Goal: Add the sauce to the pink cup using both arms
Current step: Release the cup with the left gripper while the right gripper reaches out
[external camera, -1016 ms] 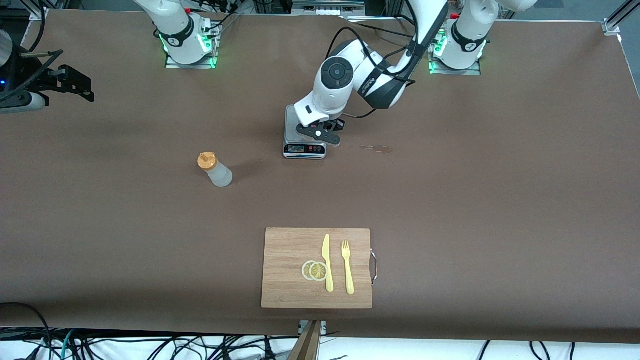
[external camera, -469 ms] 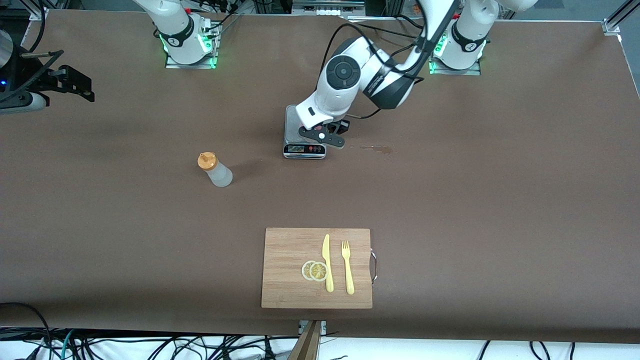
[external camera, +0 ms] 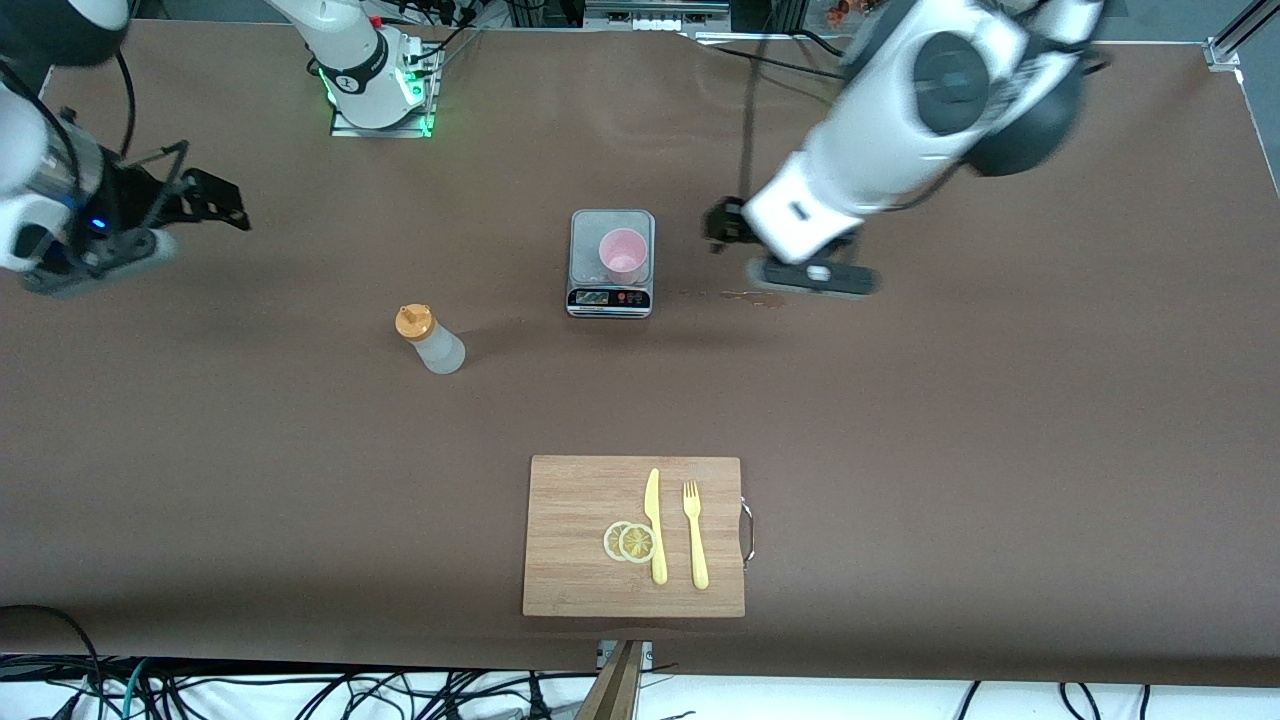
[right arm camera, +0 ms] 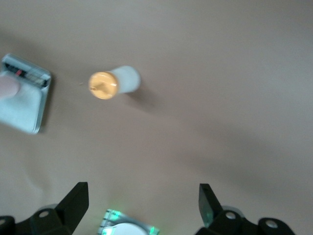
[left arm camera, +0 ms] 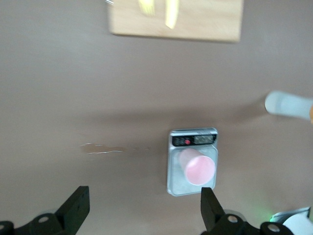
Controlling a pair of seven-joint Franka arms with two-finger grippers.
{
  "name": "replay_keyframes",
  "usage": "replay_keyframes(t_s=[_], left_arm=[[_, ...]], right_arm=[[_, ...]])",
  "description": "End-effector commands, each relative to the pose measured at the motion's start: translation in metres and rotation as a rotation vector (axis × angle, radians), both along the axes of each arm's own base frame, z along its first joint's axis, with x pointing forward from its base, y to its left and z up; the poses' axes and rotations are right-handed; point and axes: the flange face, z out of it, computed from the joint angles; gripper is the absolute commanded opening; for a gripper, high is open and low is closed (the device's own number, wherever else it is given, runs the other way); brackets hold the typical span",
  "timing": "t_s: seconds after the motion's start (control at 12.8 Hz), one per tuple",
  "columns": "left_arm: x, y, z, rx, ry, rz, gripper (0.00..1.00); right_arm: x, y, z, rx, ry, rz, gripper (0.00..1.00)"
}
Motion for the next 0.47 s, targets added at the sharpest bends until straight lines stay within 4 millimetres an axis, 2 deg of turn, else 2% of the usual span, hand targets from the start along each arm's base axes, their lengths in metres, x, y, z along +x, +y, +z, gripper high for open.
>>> replay_keyframes(t_s=[0.0, 0.08, 0.16, 0.39], left_arm=[[0.023, 0.107, 0.030, 0.004, 0.011, 0.107, 1.00], [0.030, 0.154, 0.038, 0.019, 0.002, 0.092, 1.00], [0.030, 0.186, 0.045, 0.065, -0.020, 0.028, 1.00], [0.027, 0.245, 0.059, 0.166, -0.030, -0.085, 1.00]], right_arm=[[0.018, -0.002, -0.031, 0.141, -0.034, 0.250, 1.00], [0.020, -0.001, -0.041, 0.163, -0.038, 0.306, 1.00], [0.028, -0.001, -0.062, 0.226, -0.034, 0.375, 1.00], [0.040, -0.022, -0.127, 0.423, -0.107, 0.602, 1.00]])
